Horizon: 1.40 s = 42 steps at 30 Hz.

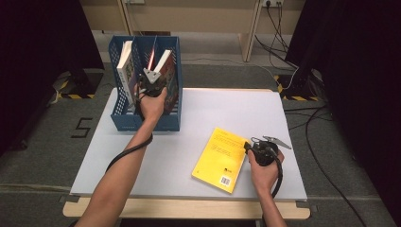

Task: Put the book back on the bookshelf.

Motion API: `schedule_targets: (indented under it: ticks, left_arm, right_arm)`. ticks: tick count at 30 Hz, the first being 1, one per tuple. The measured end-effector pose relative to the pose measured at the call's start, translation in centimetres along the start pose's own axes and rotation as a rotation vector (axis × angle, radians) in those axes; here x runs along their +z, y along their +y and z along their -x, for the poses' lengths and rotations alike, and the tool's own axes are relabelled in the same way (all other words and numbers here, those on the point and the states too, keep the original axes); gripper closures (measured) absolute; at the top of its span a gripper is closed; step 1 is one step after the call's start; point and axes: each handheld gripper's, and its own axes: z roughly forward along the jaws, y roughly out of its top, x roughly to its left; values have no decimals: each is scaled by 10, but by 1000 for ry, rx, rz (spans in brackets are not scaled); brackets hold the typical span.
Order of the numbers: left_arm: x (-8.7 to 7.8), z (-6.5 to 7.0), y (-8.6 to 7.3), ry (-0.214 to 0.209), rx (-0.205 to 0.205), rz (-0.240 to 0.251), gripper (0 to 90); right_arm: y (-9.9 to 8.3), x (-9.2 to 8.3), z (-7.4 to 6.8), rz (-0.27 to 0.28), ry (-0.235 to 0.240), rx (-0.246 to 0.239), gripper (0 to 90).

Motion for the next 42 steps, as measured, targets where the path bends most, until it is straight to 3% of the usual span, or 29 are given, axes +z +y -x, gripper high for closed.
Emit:
schedule_targets:
  ticks: [6, 15, 24, 35, 42]
  left_arm:
    - [-3, -1, 2, -10, 6, -15, 705]
    - [-23, -7, -1, -53, -37, -20, 693]
    - [-18, -8, 0, -82, -61, -32, 675]
    - [-11, -8, 4, -75, -72, -51, 728]
    - [-10, -9, 3, -74, -112, -25, 744]
  right_arm:
    - [-1, 0, -2, -7, 1, 6, 576]
    - [-1, -1, 0, -7, 2, 4, 572]
    - [-1, 0, -1, -7, 1, 0, 572]
    - [-1, 0, -2, -12, 1, 5, 571]
    - [-1, 0, -2, -12, 1, 1, 571]
